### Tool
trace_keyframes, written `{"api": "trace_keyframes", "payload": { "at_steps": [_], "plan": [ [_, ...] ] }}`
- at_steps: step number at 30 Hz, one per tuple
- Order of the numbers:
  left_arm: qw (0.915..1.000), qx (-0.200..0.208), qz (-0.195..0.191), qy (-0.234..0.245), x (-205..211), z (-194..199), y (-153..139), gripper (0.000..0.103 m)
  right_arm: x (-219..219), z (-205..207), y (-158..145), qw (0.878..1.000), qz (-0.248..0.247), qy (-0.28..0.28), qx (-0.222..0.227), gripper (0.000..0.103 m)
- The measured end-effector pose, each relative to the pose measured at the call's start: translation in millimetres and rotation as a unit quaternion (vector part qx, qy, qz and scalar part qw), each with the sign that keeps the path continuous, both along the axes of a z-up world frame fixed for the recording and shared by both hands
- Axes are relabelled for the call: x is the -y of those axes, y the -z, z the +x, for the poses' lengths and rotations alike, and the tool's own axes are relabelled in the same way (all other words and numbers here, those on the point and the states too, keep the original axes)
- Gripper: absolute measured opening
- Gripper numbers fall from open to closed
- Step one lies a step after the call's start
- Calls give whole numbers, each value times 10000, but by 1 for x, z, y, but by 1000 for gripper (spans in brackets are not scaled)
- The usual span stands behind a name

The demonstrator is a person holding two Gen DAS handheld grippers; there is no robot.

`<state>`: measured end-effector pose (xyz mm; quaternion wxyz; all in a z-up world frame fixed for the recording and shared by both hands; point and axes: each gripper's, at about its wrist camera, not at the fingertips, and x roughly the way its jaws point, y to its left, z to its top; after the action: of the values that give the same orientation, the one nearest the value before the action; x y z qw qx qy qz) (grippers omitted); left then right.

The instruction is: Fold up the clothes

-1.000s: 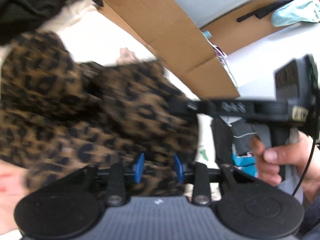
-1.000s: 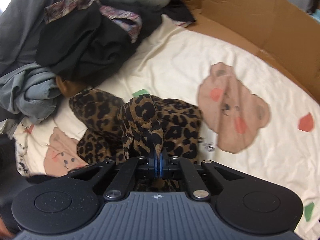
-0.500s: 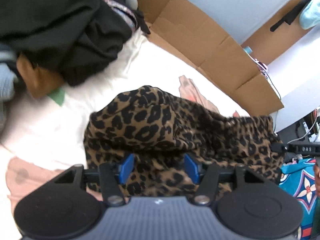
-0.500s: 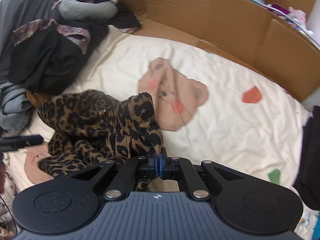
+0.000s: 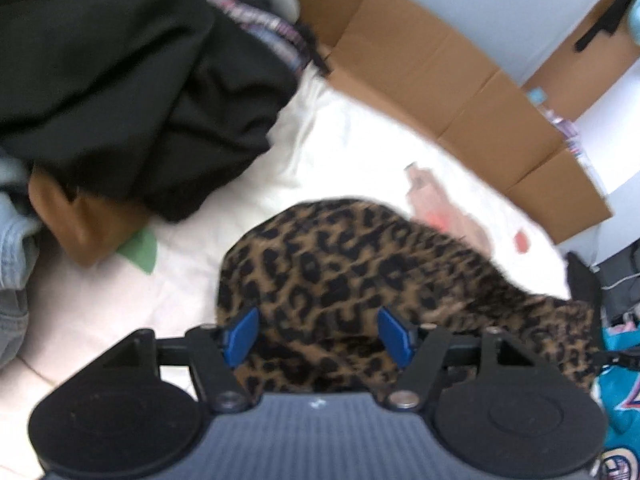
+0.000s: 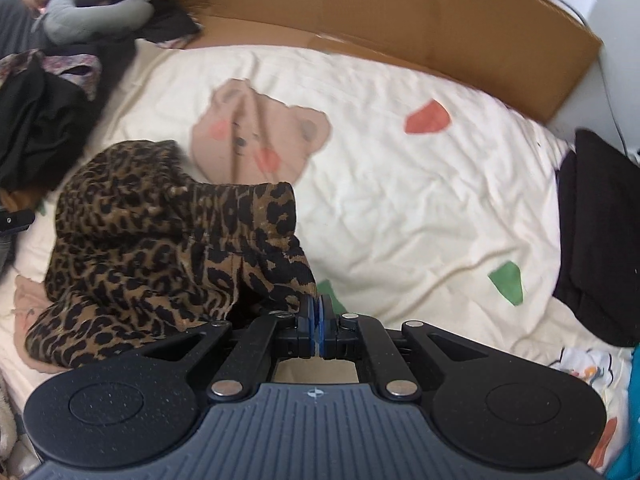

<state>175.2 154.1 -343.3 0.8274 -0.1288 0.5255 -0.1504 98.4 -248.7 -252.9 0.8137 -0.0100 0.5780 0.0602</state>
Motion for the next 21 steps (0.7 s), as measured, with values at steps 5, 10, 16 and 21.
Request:
{"api": "trace_keyframes", "payload": {
  "at_steps": [5, 10, 16, 21],
  "plan": [
    [9991, -352, 223, -6, 1, 5, 32, 70, 18, 7, 12, 9999, 16, 152, -44, 0],
    [9985, -344, 428, 84, -3, 2, 38, 70, 40, 17, 19, 9994, 192, 264, -91, 0],
    [9987, -152, 393, 301, -8, 11, 20, 70, 53, 21, 33, 9958, 709, 551, -179, 2],
    [9975, 56, 420, 566, -1, 27, 7, 70, 55, 10, 51, 9864, 1240, 1066, -153, 37]
  ]
}}
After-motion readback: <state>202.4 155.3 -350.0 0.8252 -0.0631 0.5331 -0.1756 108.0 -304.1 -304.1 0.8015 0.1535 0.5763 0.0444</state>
